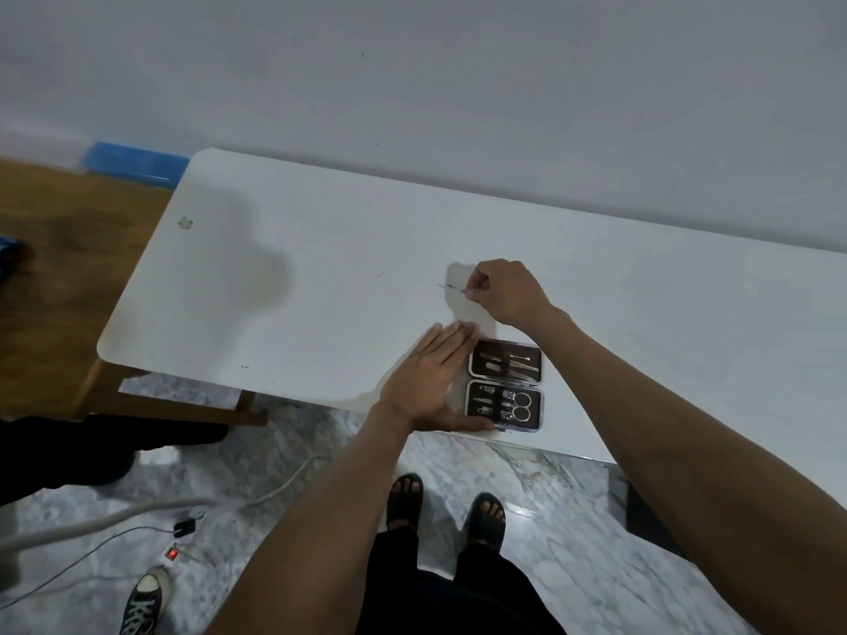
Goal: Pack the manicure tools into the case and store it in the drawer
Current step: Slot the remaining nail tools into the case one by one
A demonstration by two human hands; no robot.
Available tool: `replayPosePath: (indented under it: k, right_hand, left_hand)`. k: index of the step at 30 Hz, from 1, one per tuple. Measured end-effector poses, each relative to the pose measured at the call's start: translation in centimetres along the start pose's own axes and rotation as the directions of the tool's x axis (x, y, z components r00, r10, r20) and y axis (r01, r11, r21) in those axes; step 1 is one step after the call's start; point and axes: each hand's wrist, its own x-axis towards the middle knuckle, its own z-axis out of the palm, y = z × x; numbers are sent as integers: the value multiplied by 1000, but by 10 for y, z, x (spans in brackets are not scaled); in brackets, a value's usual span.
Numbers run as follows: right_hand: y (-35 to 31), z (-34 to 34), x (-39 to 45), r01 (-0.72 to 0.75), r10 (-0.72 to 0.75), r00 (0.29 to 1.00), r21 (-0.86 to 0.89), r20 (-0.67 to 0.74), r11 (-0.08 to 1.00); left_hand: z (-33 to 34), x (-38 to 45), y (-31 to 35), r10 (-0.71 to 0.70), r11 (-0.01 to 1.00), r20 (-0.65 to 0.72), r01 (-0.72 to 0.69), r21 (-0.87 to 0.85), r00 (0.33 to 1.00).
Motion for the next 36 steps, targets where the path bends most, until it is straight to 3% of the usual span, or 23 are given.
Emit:
replayPosePath:
  k: [8,23,36]
  right_hand:
    - [36,-18,-42,-59,60,998,117,0,991]
    - [82,-9,-100,-228,236,971,173,-27,958]
    - [74,-8,-96,-207,216,976,170,-37,964]
  left_hand:
    - [1,-1,0,12,1000,-45,-11,15,999]
    - [2,-2,3,4,999,-54,-2,38,999]
    - [2,-3,2,17,999,-66,-14,38,998]
